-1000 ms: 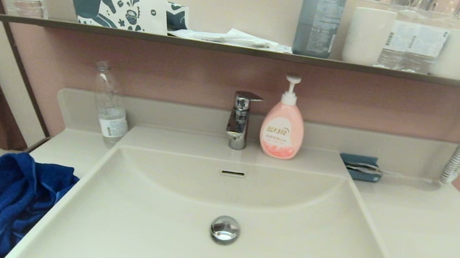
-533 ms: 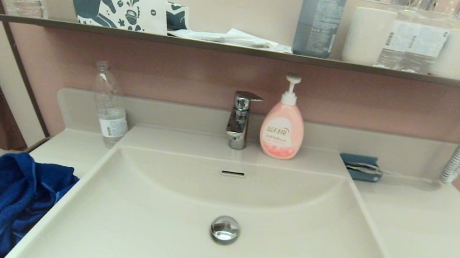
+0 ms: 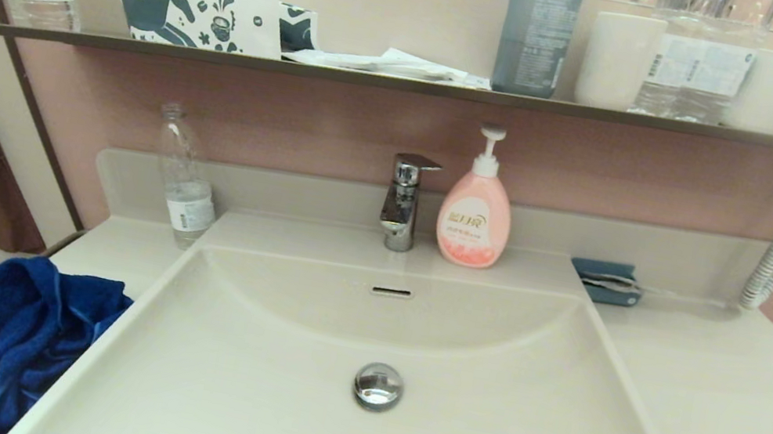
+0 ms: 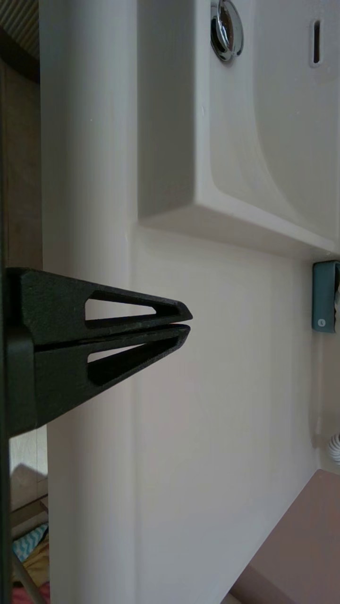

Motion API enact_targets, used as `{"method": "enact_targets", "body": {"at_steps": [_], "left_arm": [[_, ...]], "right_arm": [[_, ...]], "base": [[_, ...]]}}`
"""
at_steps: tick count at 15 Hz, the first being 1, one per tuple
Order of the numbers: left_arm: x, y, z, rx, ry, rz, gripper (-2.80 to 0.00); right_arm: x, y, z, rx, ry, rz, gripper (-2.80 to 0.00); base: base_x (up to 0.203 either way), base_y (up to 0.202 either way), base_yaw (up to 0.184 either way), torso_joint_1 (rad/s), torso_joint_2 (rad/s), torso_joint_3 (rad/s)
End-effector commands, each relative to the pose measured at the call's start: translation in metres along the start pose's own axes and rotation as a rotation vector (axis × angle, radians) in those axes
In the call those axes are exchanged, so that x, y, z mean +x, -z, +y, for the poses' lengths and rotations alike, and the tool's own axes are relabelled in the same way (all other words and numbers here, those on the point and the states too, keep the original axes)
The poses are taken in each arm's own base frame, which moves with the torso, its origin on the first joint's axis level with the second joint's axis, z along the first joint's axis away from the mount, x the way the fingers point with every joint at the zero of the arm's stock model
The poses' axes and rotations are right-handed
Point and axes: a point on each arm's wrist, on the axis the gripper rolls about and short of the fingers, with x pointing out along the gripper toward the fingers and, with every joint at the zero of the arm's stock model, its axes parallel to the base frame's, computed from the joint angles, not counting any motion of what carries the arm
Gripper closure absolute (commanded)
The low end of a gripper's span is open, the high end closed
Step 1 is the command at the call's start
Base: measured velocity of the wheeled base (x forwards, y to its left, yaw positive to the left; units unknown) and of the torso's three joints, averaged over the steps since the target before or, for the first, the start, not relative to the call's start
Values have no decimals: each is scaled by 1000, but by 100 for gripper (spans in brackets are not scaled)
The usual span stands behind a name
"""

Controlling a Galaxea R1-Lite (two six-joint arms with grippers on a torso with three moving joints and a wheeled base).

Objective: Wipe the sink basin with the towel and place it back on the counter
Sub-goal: Pick up the cloth

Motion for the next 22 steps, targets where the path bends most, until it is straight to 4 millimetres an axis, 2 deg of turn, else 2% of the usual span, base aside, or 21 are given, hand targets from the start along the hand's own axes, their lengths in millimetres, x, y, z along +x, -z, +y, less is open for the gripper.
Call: {"method": "enact_targets", "body": {"at_steps": [1, 11, 13, 15, 16, 19, 22], "left_arm": [[0, 0, 0, 0, 0, -1, 0], [1, -2, 0, 15, -1, 19, 0], [7, -23, 1, -5, 1, 60, 0], [15, -57, 3, -46, 5, 67, 0], [19, -67, 3, -53, 7, 76, 0], [35, -82, 4, -24, 10, 129, 0], [58, -86, 5, 30, -4, 218, 0]], "right_arm": [[0, 0, 0, 0, -1, 0, 0], [0, 0, 0, 0, -1, 0, 0], [0, 0, 0, 0, -1, 0, 0], [0, 0, 0, 0, -1, 0, 0], [0, 0, 0, 0, -1, 0, 0], [0, 0, 0, 0, -1, 0, 0], [0, 0, 0, 0, -1, 0, 0]], "base": [[0, 0, 0, 0, 0, 0], [0, 0, 0, 0, 0, 0], [0, 0, 0, 0, 0, 0], [0, 0, 0, 0, 0, 0], [0, 0, 0, 0, 0, 0], [0, 0, 0, 0, 0, 0], [0, 0, 0, 0, 0, 0]]}}
